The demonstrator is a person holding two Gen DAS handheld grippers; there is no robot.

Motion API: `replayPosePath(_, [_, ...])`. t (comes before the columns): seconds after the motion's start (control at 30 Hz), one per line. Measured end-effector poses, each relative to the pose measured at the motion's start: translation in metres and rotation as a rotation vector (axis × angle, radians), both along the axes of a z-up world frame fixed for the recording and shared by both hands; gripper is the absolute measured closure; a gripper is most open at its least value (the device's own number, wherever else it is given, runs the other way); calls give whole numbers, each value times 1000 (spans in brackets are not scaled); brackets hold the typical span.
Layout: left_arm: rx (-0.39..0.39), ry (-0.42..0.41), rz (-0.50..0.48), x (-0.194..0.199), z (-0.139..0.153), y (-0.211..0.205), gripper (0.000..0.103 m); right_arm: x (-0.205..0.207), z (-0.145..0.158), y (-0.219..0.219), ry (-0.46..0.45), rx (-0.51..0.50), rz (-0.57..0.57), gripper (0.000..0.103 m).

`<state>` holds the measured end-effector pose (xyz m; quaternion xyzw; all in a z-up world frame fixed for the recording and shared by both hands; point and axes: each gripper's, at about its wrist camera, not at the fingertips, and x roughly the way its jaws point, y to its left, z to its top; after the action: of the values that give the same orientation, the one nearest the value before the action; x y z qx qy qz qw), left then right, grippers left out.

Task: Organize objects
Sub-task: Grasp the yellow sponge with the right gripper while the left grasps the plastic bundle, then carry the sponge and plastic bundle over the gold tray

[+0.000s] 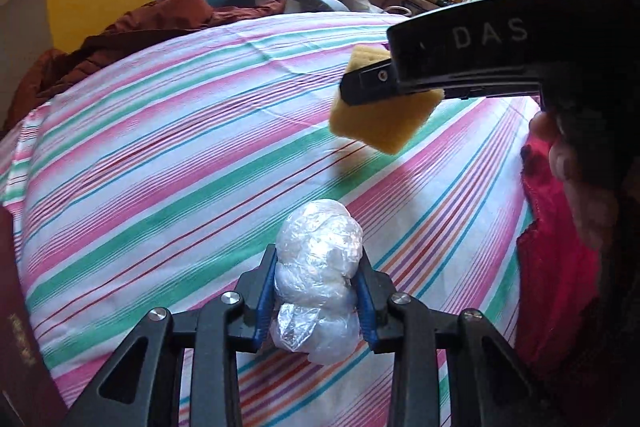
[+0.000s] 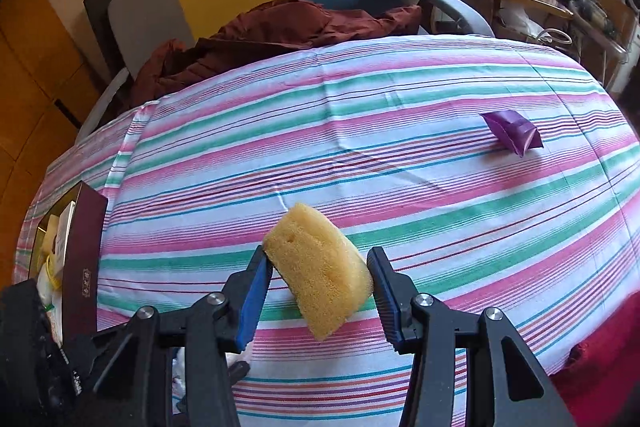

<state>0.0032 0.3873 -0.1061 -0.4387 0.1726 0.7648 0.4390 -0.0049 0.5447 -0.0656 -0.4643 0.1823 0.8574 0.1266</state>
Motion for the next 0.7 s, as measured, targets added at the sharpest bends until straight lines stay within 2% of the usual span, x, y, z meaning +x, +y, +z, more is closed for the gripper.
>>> replayPosePath(0.2, [-22, 48, 32, 6, -1, -8, 69, -3, -1, -6, -5, 26, 28, 53])
replayPosePath(0.43, [-50, 60, 77, 6, 2, -17, 70, -4, -5, -12, -18, 43, 57, 53])
replayPosePath(0.57, [-39, 72, 94, 11, 11, -30, 70, -4, -7, -14, -24, 45, 68, 53])
replayPosePath(0.7, [-9, 117, 111, 12, 28, -38, 70, -5, -6, -19, -21, 47, 86, 53])
